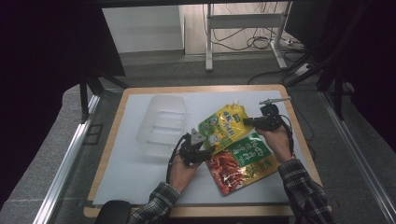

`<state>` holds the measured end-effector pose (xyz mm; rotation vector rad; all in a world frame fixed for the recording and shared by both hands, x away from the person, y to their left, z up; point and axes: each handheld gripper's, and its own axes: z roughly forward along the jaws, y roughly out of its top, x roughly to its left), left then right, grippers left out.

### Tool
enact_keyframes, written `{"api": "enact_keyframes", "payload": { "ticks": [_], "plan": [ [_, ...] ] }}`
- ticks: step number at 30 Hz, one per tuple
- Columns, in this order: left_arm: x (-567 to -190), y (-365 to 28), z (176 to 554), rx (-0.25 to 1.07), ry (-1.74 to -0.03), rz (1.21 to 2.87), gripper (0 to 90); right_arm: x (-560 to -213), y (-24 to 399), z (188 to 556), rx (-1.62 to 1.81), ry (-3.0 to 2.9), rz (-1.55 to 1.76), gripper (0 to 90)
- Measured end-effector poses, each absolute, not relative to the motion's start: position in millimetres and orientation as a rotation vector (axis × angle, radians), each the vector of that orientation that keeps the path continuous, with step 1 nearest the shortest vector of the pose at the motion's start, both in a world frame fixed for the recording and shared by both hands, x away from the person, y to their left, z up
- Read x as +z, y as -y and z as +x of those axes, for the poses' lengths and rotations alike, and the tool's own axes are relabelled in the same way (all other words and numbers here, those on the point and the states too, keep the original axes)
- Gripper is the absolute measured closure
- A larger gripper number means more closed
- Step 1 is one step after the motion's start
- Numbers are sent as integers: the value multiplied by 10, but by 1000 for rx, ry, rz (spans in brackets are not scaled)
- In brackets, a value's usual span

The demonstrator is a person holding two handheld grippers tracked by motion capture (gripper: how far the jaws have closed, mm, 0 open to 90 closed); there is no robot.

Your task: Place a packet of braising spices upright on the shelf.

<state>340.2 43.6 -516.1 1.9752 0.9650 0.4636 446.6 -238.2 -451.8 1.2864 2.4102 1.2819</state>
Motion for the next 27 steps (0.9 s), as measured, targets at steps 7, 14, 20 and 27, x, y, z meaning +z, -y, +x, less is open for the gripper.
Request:
{"api": "enact_keyframes", "payload": {
  "ticks": [7,14,20,27],
  "plan": [
    [-5153,-544,3213,394,-931,1940,269,-4365,2334,4449,1330,-2422,1251,888],
    [-5156,-643,3067,368,-926,1928,178,-4250,2269,4437,1346,-2431,1214,888],
    [-5176,-677,2980,352,-918,1953,113,-4131,2210,4412,1357,-2432,1185,888],
    [-5185,-725,2860,338,-912,1993,67,-3956,2118,4385,1364,-2442,1126,889]
  ]
}}
